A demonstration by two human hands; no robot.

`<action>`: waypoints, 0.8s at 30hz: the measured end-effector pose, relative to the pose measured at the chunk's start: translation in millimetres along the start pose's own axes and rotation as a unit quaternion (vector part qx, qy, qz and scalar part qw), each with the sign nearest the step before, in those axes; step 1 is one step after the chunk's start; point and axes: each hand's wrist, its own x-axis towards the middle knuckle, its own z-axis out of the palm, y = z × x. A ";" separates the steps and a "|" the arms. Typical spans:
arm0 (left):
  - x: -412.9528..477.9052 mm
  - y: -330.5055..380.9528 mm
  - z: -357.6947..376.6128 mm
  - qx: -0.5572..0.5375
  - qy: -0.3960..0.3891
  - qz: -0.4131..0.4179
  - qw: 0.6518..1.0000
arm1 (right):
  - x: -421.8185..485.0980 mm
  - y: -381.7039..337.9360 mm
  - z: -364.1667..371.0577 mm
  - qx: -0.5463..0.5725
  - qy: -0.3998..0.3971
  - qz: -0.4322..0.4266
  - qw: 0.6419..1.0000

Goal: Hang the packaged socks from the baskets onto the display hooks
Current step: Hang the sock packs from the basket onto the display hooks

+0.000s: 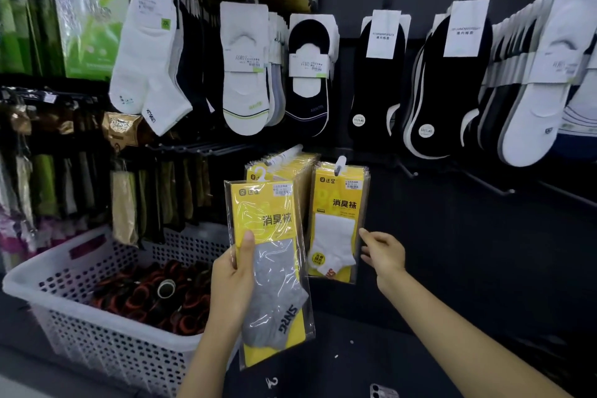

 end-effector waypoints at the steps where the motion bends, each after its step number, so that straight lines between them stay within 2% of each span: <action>1: -1.1 0.1 2.4 -0.004 -0.005 -0.004 1.000 | -9.4 -2.3 -0.7 0.006 -0.040 -0.003 0.999; 6: -8.2 -1.0 17.4 -0.006 -0.037 0.001 0.999 | -60.8 -18.6 4.5 0.008 -0.242 -0.021 0.970; 10: -15.1 -3.4 28.4 -0.022 -0.072 0.001 0.997 | -86.3 -23.7 8.1 0.020 -0.313 -0.034 0.949; 13: -19.9 -1.6 33.3 -0.059 -0.125 -0.009 0.990 | -90.4 -21.9 2.9 0.056 -0.294 -0.060 0.952; 15: -21.6 0.9 37.1 -0.107 -0.171 -0.011 0.979 | -87.7 -20.2 -2.3 0.094 -0.244 -0.085 0.961; 18: -23.7 1.2 41.7 -0.122 -0.211 -0.017 0.970 | -78.1 -22.4 -10.3 0.134 -0.157 -0.094 0.974; 20: -25.5 0.2 43.9 -0.117 -0.221 -0.034 0.968 | -68.9 -27.3 -13.2 0.119 -0.123 -0.089 0.981; 24: -25.0 -6.3 47.4 -0.104 -0.225 -0.045 0.968 | -54.7 -38.5 -7.2 0.054 -0.112 -0.105 0.987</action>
